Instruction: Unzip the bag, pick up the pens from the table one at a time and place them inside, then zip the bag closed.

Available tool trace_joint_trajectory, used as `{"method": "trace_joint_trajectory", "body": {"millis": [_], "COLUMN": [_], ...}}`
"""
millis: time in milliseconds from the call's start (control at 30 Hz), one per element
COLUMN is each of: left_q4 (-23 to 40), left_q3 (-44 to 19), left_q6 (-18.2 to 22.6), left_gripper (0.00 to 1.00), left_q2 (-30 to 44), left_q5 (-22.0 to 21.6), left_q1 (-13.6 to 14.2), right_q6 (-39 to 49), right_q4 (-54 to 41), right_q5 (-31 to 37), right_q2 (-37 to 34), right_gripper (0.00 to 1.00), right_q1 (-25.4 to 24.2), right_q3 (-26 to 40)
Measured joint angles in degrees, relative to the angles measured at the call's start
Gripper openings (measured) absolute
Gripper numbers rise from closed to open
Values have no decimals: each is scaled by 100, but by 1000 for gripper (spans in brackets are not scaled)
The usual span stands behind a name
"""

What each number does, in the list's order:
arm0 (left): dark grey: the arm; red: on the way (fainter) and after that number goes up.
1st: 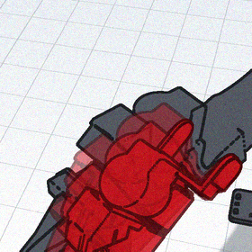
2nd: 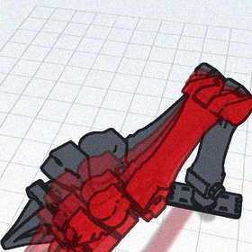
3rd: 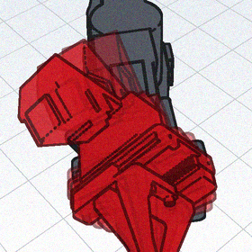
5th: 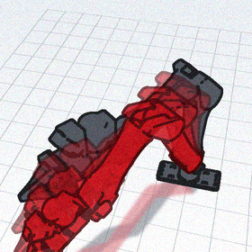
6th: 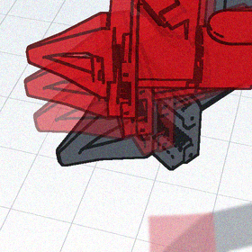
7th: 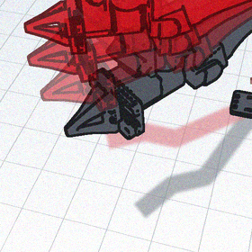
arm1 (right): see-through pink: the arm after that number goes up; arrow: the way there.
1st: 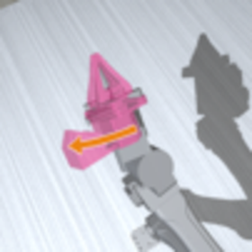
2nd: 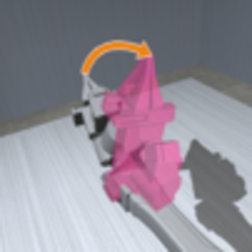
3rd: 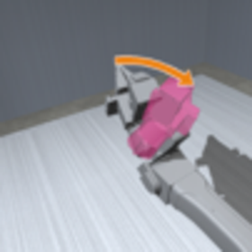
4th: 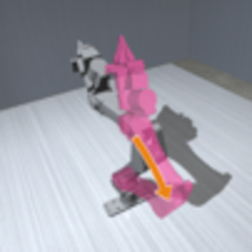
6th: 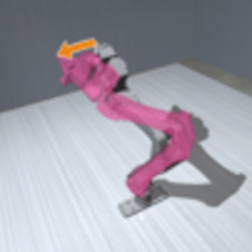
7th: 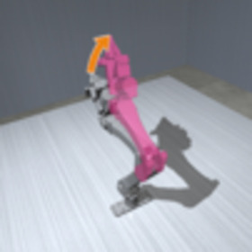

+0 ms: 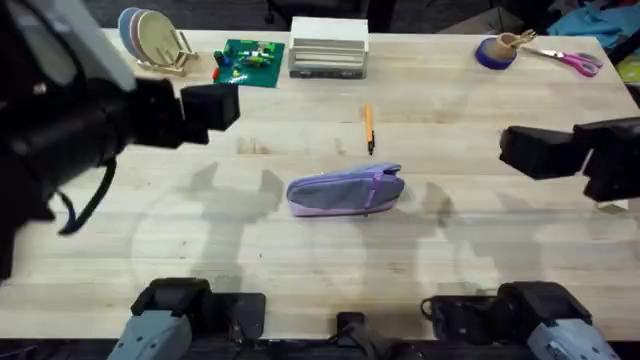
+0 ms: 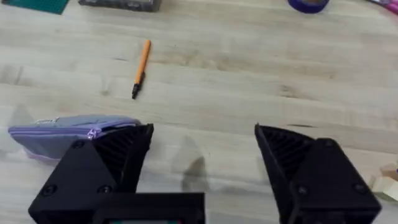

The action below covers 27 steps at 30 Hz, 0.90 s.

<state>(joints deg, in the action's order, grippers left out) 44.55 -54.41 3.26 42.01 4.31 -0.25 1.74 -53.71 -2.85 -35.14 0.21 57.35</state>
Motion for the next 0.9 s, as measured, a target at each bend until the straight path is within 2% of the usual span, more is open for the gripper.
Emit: {"method": "trace_joint_trajectory", "body": {"millis": [133, 167, 400, 633, 700, 800, 900], "left_q4": [119, 216, 472, 1352, 1479, 1498, 1491], "left_q3": [-169, -175, -179, -179, -179, -179, -179], "left_q6": [256, 562, 1710, 3630, 4060, 4459, 4664], "left_gripper": [993, 993, 995, 994, 993, 993, 993], "left_q2": [398, 535, 554, 554, 554, 554, 554], "left_q5": [229, 450, 1121, 2157, 2352, 2518, 2619], "left_q1": [0, 0, 0, 0, 0, 0, 0], "right_q6": [-2, -2, -4, -4, -7, -30, -262], "right_q4": [-185, -199, -208, -210, -210, -210, -213], "right_q5": [-4, -90, -679, -1445, -1549, -1649, -1693], "right_q2": [-271, -312, -312, -311, -312, -312, -310], "right_gripper": [997, 997, 998, 997, 997, 997, 997], "right_q1": [0, 0, 0, 0, 0, 0, 0], "right_q3": [231, 254, 261, 261, 261, 261, 261]}}
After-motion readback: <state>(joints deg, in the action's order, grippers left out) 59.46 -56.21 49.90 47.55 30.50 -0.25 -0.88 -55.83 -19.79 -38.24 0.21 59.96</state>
